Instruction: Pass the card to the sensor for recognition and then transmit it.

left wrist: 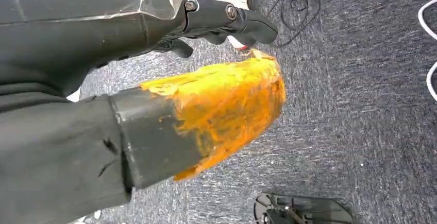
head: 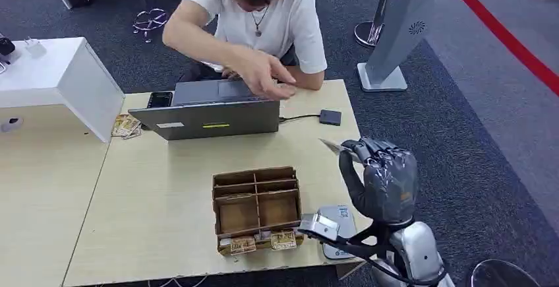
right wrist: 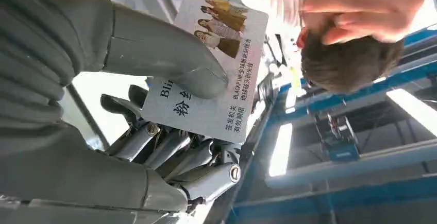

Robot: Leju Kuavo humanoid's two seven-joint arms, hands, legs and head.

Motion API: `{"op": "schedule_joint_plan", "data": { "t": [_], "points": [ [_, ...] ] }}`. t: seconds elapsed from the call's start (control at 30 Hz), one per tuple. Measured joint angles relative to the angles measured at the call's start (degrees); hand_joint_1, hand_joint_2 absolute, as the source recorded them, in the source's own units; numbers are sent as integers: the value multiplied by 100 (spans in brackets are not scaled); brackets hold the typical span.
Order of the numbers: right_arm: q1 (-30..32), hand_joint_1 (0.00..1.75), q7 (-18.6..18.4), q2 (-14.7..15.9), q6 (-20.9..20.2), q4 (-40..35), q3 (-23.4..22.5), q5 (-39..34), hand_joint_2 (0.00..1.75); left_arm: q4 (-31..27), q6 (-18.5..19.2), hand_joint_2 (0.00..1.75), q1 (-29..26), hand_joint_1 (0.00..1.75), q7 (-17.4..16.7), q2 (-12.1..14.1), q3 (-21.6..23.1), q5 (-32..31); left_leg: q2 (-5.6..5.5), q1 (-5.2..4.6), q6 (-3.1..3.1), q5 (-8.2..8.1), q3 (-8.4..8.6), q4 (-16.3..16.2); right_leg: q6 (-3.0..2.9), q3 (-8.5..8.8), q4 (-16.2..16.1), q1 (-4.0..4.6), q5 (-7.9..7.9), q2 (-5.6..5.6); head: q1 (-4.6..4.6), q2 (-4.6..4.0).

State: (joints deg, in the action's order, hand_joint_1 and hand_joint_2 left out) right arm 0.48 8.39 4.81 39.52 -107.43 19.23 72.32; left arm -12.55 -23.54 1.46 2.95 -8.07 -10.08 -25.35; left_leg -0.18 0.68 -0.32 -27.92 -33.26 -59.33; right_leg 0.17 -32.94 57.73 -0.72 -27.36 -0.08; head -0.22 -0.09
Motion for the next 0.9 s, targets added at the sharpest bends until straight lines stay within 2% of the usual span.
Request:
{"op": "schedule_joint_plan", "data": {
  "t": [0.27,0.47,0.73,0.9],
  "points": [
    [236,175,22,0,-65,35,79,-758,175,0,-13,0,-3,0,0,-11,-77,18,-1,0,0,0,-1,0,0,-1,0,0,0,-1,2,0],
    [589,175,280,-24,-214,63,37,-1375,175,0,-15,0,-6,0,15,-26,-192,35,-2,0,0,0,-1,0,0,-1,0,0,0,-1,0,0],
    [616,175,316,-35,-249,68,17,-1445,175,0,-17,0,-5,0,18,-26,-201,37,-2,0,0,0,0,0,0,-1,0,0,0,-1,0,0],
    [1054,175,739,-214,-678,164,-363,-2608,175,0,-50,0,-10,0,42,-61,-369,42,-3,0,0,0,-1,1,0,-1,0,0,0,-1,2,0]
  ]
}}
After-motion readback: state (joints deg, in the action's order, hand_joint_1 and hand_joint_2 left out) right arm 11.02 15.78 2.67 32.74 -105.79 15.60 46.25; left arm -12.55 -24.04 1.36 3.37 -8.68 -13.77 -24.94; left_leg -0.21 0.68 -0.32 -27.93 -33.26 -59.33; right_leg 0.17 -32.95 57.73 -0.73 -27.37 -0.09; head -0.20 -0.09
